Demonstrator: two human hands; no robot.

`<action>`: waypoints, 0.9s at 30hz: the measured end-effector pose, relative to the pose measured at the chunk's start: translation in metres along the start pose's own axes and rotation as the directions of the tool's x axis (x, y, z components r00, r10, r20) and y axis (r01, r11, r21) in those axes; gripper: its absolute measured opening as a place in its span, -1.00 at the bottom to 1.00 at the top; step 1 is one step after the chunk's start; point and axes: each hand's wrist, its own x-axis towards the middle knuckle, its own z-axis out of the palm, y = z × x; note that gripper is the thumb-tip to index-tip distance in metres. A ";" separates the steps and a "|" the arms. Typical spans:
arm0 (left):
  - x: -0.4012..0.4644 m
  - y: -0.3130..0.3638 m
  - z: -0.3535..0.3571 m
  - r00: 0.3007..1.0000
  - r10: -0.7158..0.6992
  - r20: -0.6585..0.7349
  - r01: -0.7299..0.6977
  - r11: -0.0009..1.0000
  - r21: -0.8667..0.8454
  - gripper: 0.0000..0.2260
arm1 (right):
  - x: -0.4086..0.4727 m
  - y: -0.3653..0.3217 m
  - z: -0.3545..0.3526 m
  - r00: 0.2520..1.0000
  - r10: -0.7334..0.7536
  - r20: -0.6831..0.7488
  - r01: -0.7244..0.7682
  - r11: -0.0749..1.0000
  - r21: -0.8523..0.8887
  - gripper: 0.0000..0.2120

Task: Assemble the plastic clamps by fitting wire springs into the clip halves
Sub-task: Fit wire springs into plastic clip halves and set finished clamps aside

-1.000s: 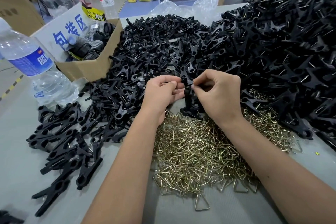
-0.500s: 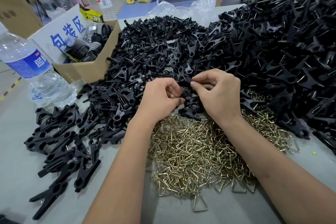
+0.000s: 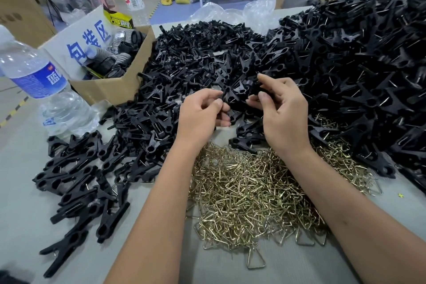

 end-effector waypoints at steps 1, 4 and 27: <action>-0.001 0.002 0.001 0.999 -0.036 0.023 0.038 0.996 -0.086 -0.82 | -0.001 -0.001 0.001 1.000 -0.005 0.026 0.004 0.999 0.038 -0.68; -0.002 0.002 0.007 0.989 -0.098 0.111 0.113 0.983 -0.143 -0.83 | -0.003 -0.004 0.003 0.992 -0.029 0.126 0.021 0.998 0.061 -0.72; -0.006 0.003 0.006 0.960 -0.143 0.239 0.214 0.928 -0.304 -0.90 | -0.001 0.014 0.003 0.979 0.159 0.124 -0.176 0.975 0.137 -0.84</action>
